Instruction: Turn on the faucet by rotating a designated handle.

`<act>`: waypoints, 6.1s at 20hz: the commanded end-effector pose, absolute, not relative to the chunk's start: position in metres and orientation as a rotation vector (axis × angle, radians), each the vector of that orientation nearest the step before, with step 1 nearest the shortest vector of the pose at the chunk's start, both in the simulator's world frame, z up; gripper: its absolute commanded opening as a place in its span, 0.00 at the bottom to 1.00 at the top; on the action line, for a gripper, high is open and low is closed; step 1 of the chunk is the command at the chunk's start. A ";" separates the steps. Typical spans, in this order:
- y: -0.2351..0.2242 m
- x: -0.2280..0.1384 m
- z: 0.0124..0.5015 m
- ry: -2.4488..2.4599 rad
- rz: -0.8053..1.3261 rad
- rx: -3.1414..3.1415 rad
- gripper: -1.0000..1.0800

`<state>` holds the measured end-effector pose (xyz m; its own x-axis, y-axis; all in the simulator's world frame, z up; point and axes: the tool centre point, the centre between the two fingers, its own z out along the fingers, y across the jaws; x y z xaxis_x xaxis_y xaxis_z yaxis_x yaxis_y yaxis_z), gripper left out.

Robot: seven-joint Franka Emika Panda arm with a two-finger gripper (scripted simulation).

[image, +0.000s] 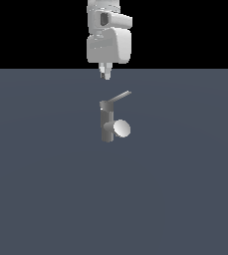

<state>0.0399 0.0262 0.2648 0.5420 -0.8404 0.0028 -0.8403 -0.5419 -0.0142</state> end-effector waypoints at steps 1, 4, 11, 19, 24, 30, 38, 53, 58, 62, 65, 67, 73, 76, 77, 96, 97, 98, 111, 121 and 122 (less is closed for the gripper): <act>0.017 0.057 0.250 1.587 -0.014 -2.702 0.00; 0.004 0.076 0.234 1.690 -0.012 -2.642 0.00; -0.024 0.108 0.202 1.878 -0.006 -2.518 0.00; -0.044 0.127 0.184 1.988 -0.002 -2.434 0.00; -0.047 0.129 0.182 2.004 0.000 -2.420 0.00; -0.049 0.124 0.182 2.004 0.000 -2.420 0.00; -0.054 0.104 0.182 2.004 0.000 -2.420 0.00; -0.066 0.063 0.182 2.004 0.000 -2.420 0.00; -0.051 0.066 0.194 1.974 -0.031 -2.420 0.00; -0.048 0.053 0.191 1.980 -0.026 -2.420 0.00; -0.045 0.044 0.190 1.984 -0.021 -2.420 0.00; -0.043 0.037 0.188 1.987 -0.018 -2.420 0.00; -0.037 0.017 0.185 1.996 -0.009 -2.420 0.00; -0.034 0.007 0.183 2.000 -0.004 -2.420 0.00; -0.033 0.003 0.183 2.002 -0.002 -2.420 0.00; 0.012 -0.006 0.195 2.045 -0.043 -2.366 0.00; 0.017 -0.005 0.194 2.043 -0.041 -2.369 0.00; 0.022 -0.003 0.193 2.040 -0.038 -2.372 0.00; 0.088 0.015 0.184 2.009 -0.006 -2.413 0.00; 0.062 0.041 0.193 2.073 -0.035 -2.357 0.00; 0.065 0.043 0.192 2.070 -0.033 -2.360 0.00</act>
<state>0.0358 0.0524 0.1961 0.1147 -0.9932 0.0202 -0.9933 -0.1149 -0.0090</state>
